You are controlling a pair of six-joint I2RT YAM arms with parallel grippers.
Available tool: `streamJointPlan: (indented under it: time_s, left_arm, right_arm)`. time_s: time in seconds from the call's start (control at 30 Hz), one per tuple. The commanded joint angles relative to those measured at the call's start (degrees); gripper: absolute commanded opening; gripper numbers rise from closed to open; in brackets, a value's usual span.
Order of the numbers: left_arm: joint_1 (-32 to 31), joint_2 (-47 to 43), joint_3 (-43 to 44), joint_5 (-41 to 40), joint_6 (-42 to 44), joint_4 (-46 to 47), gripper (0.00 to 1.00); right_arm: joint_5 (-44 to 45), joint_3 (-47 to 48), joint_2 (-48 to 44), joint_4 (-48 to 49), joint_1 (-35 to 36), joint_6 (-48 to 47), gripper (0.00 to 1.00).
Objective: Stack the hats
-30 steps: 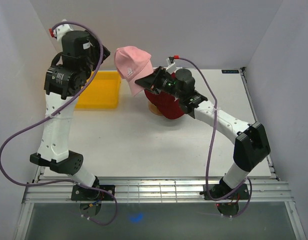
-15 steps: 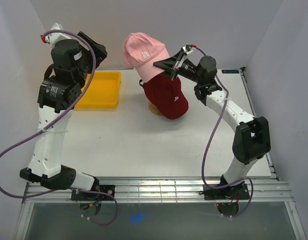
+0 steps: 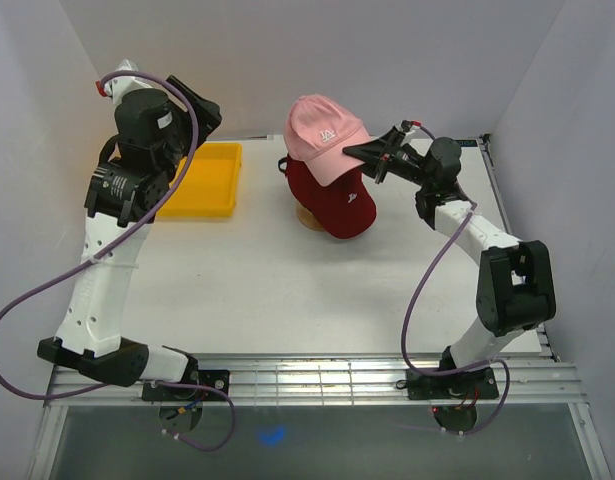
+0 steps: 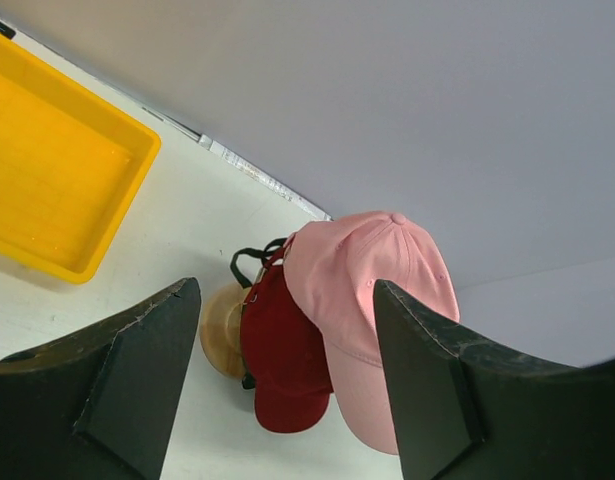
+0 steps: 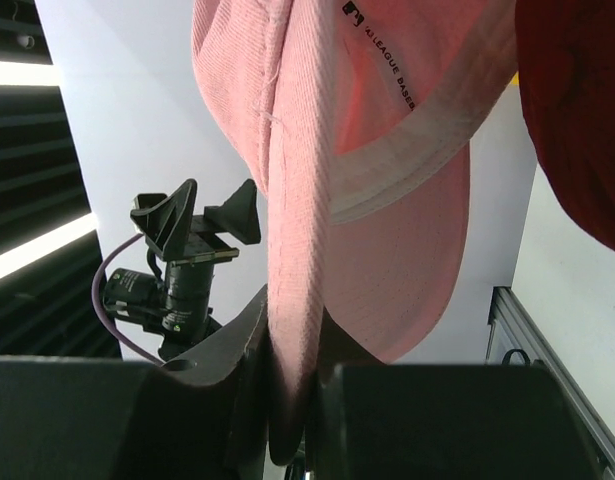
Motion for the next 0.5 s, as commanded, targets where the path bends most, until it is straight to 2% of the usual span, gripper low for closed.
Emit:
streamJointPlan:
  time_s: [0.0,0.2,0.47]
  left_arm:
    - [0.26,-2.41,-0.63,0.82,-0.10,1.58,0.80]
    - [0.35,-2.76,-1.16,0.56,0.08,1.41,0.80]
    - [0.35,-3.20,-2.30,0.38,0.43,1.41,0.80]
  right_arm:
    - [-3.06,-2.03,-4.23,7.71,-0.90,1.36,0.08]
    - [-5.09,-5.10,-5.64,9.38,-1.43,1.72,0.09]
    - [-4.30,-15.64,-7.49,12.28,-3.27,1.98,0.19]
